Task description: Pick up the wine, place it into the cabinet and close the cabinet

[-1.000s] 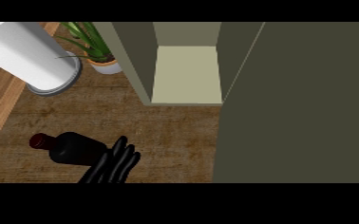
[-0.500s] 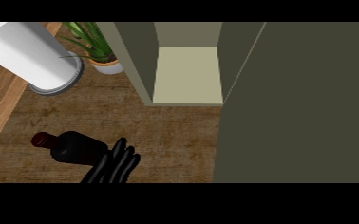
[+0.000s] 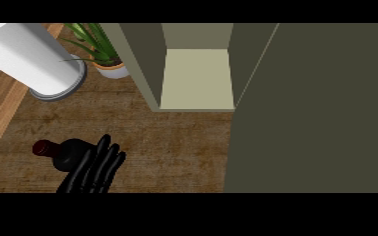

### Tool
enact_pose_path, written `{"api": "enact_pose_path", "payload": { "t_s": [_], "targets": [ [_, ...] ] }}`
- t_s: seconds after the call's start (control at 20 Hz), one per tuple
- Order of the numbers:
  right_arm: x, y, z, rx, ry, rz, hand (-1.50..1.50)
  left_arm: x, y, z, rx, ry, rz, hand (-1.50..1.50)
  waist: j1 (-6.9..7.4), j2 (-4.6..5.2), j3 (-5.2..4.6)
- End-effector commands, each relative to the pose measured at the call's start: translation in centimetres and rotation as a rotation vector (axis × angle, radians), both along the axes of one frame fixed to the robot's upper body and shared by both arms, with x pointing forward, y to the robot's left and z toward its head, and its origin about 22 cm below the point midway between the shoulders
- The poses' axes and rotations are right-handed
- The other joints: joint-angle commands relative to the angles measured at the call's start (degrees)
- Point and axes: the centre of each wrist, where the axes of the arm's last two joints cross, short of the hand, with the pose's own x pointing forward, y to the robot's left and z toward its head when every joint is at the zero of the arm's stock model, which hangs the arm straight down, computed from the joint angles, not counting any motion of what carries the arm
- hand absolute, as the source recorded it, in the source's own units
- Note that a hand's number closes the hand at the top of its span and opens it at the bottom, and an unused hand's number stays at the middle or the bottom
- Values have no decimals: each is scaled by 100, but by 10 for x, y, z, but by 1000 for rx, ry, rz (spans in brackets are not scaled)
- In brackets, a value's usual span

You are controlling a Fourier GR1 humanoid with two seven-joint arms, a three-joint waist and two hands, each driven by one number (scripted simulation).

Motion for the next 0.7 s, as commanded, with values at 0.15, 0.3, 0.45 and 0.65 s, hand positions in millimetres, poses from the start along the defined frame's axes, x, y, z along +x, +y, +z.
{"api": "enact_pose_path", "payload": {
  "t_s": [0.15,0.3,0.45,0.65],
  "targets": [
    [-36,-11,34,15,-65,1,-150,-32,33,36,13,-170,114,-150,18,3,-6],
    [-39,-9,36,28,-70,2,-150,-18,40,36,58,-182,160,-150,-58,28,-7],
    [-34,-2,29,16,-59,-8,-150,-21,50,38,82,-190,185,-150,-22,18,-13],
    [-35,-7,33,31,-61,-5,-150,-18,62,36,80,-165,211,-150,5,22,-18]
  ]
}}
